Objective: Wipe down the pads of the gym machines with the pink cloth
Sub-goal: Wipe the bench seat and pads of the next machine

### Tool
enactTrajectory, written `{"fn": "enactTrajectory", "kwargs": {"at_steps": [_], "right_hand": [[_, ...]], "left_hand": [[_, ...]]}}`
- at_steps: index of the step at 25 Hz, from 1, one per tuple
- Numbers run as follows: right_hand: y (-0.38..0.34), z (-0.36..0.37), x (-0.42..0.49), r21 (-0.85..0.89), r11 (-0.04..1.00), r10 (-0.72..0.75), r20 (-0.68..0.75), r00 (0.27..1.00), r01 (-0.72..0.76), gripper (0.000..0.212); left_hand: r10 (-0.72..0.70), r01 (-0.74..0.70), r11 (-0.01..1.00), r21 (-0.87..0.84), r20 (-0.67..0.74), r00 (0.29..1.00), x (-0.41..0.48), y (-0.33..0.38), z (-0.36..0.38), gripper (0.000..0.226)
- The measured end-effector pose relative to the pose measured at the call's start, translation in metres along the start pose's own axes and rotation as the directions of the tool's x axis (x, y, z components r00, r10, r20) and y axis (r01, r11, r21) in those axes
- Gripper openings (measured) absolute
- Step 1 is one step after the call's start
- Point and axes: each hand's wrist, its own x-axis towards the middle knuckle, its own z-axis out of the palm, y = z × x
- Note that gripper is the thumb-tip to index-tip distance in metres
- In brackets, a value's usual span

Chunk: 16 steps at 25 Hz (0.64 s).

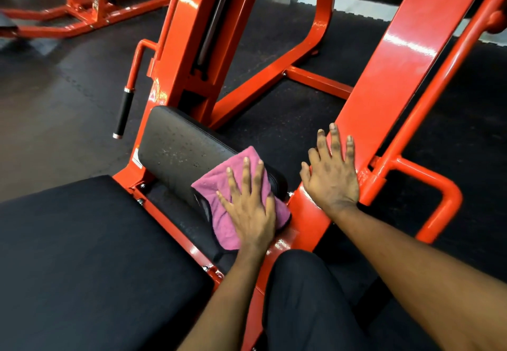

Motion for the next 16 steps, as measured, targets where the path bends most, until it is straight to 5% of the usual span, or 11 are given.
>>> {"fn": "enactTrajectory", "kwargs": {"at_steps": [3,7,10,12,16], "right_hand": [[0.0,0.0,0.0,-0.006,1.0,-0.002,-0.003,1.0,0.002,0.04],[0.0,0.0,0.0,-0.014,1.0,-0.005,-0.004,1.0,0.005,0.041],[0.001,-0.001,0.0,-0.023,1.0,-0.001,0.008,1.0,0.001,0.043],[0.0,-0.001,0.0,-0.019,1.0,0.004,0.003,1.0,-0.004,0.042],[-0.001,0.0,0.0,-0.022,1.0,0.009,0.007,1.0,-0.009,0.042]], "left_hand": [[0.137,-0.138,0.99,0.03,0.028,0.99,-0.019,-0.047,0.004,0.077],[-0.226,0.224,0.972,-0.076,-0.012,0.974,-0.004,-0.062,0.009,0.076],[-0.608,0.581,0.751,-0.313,0.015,0.794,0.01,-0.068,0.004,0.064],[-0.724,0.663,0.612,-0.432,0.033,0.689,0.016,-0.069,-0.001,0.06],[-0.511,0.461,0.797,-0.389,-0.027,0.859,-0.005,-0.027,-0.001,0.072]]}}
